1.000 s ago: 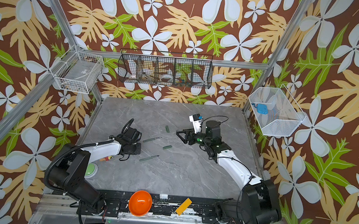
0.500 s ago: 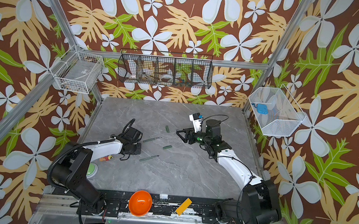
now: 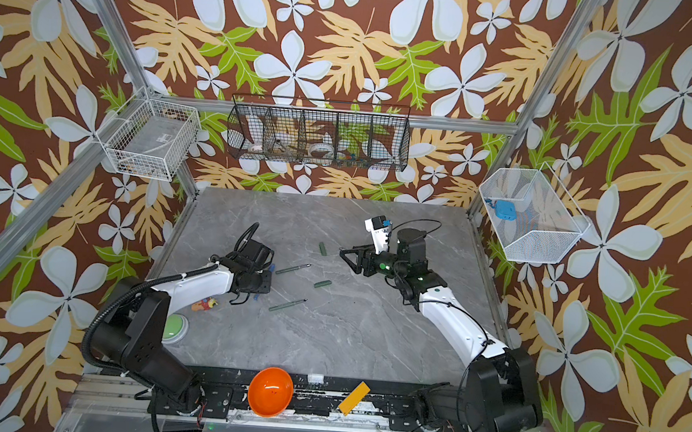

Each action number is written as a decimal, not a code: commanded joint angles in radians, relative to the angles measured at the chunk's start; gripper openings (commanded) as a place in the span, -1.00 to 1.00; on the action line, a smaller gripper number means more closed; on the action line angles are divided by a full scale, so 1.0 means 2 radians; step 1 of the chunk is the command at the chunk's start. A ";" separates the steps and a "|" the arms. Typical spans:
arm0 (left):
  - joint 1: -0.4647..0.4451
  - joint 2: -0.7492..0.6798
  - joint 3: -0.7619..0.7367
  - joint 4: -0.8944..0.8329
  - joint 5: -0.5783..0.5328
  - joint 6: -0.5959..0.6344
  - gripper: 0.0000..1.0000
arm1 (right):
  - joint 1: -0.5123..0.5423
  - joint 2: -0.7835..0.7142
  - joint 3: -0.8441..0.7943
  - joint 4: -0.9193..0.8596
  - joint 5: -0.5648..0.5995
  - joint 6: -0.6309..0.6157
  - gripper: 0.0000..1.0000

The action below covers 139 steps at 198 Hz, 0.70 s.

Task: Insert the pens into the pen caps
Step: 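Lower the capped blue pen to the table and open the left gripper, then move the left gripper over the green pen with exposed nib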

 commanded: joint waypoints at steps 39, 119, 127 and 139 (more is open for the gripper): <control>-0.017 -0.065 0.036 -0.023 0.032 0.022 0.64 | 0.001 -0.014 -0.003 -0.030 0.009 -0.024 0.31; -0.103 -0.108 -0.003 -0.045 0.078 0.093 0.76 | 0.000 -0.055 -0.011 -0.134 0.203 -0.058 0.51; -0.104 -0.106 -0.003 -0.045 0.079 0.096 0.77 | 0.000 -0.056 -0.014 -0.134 0.202 -0.057 0.61; -0.107 -0.098 -0.002 -0.046 0.085 0.100 0.78 | 0.001 -0.059 -0.016 -0.134 0.203 -0.058 0.66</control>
